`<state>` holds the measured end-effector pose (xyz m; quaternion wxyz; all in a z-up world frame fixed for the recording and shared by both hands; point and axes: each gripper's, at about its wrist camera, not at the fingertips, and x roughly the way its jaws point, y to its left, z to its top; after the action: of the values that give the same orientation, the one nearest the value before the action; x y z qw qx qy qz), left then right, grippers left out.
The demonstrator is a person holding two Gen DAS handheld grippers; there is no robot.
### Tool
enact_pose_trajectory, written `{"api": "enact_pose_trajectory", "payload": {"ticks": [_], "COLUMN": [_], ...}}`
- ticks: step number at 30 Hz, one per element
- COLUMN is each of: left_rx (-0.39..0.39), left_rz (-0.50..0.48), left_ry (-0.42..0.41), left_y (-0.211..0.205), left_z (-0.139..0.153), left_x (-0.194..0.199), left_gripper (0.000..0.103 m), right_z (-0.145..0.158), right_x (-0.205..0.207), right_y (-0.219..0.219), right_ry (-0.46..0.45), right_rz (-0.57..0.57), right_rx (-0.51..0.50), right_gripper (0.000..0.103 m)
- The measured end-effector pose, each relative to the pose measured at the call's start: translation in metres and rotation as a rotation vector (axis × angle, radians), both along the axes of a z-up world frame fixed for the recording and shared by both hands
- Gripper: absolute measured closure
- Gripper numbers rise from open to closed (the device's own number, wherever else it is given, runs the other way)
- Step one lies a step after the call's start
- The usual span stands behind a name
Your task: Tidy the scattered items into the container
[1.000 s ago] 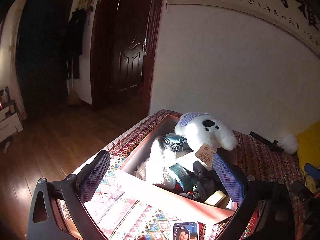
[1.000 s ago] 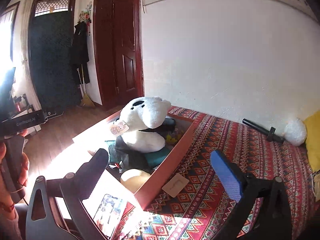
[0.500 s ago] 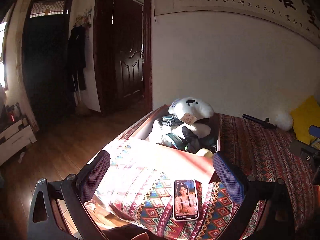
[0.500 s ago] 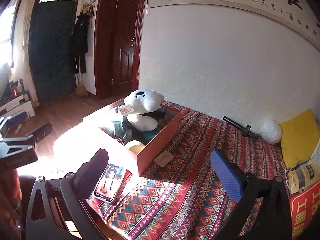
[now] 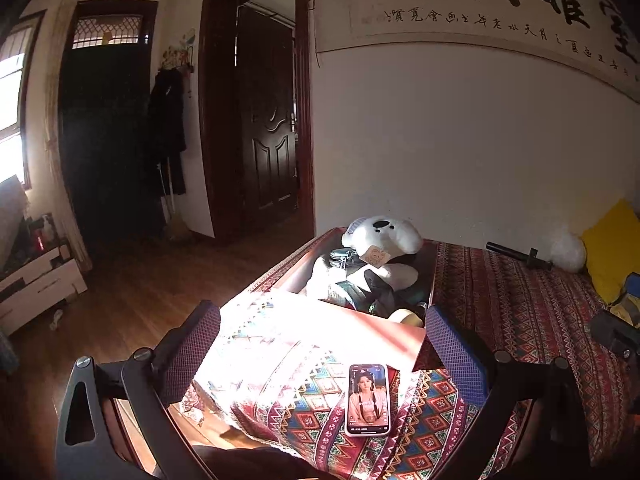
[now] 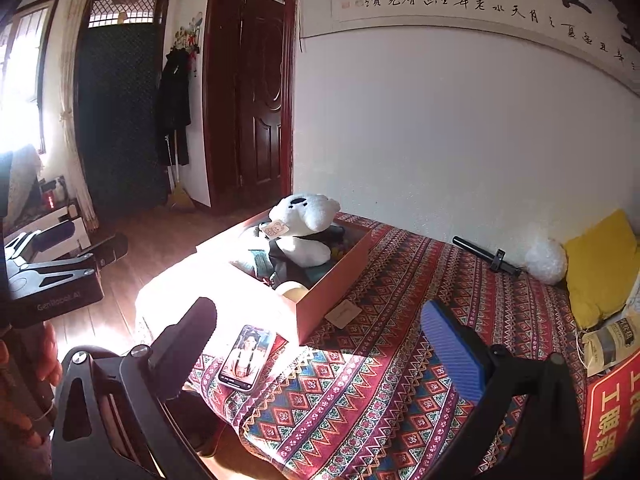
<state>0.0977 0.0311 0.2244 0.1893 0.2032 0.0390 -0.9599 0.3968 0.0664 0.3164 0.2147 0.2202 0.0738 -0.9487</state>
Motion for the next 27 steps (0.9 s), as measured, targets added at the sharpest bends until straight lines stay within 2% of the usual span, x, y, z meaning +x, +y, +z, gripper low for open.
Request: {"api": "enact_pose_trajectory", "payload": {"ticks": [27], "left_rx": [-0.001], "left_rz": [-0.009], "left_ry": [-0.038], "left_y": [0.019], "left_z": [-0.006], "left_x": [-0.001], "left_gripper": [0.0], "right_z": [0.0], "right_x": [0.0], "right_y": [0.006], "right_ry": [-0.031], "right_rz": [0.002], "right_rx": [-0.042], "right_gripper": [0.001]}}
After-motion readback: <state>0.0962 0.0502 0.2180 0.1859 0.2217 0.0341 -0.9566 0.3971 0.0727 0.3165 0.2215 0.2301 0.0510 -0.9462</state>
